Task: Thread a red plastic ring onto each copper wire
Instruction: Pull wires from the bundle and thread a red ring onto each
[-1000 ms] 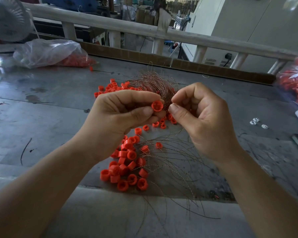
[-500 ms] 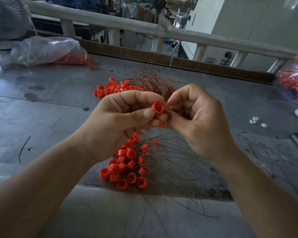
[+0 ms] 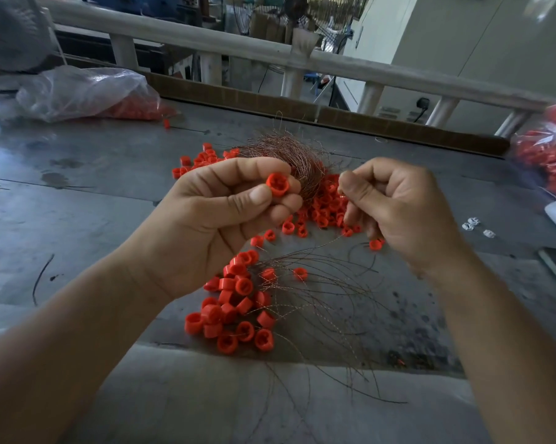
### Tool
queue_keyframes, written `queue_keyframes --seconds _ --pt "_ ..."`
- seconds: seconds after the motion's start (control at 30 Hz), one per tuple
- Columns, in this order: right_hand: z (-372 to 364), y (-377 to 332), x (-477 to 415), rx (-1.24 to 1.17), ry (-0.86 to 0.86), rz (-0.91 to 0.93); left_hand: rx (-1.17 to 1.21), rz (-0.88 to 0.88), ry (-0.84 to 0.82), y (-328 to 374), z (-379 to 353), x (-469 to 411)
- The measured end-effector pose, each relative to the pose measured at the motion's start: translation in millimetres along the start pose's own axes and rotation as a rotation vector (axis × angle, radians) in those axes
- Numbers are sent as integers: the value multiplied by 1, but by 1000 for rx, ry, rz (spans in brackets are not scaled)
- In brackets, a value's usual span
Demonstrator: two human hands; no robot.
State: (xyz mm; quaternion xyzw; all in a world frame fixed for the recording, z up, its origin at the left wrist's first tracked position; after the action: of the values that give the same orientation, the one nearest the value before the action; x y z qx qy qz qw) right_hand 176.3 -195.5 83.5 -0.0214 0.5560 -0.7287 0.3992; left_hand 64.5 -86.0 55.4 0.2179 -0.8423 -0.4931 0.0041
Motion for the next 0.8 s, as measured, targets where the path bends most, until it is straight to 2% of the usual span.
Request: queue_keyframes --seconds 0.1,0.23,0.37,0.57,0.8 --pt "7 28 -5 296 -44 -106 -22 23 -5 -3 1 1" --pt "29 55 -14 676 51 -139 -46 57 -6 -9 1 0" --pt "38 71 -18 729 5 -193 -42 56 -9 -7 1 1" --pt "8 79 -13 747 -116 -151 -44 63 2 -7 2 1" --pt "3 79 -14 791 -123 -119 -53 69 -16 -10 0 0"
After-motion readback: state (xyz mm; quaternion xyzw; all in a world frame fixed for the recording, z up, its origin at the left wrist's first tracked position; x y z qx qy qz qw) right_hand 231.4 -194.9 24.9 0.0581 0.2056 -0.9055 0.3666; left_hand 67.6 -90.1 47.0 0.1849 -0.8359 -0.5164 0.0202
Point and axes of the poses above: each hand's wrist, its own x-axis away from the middle knuckle, its own z-axis out of the back of the hand, y = z × x, the point moved 8 cm from there along -x, towards the middle knuckle, and after that the axes turned 7 degrees about y, right-handed, at the moved point
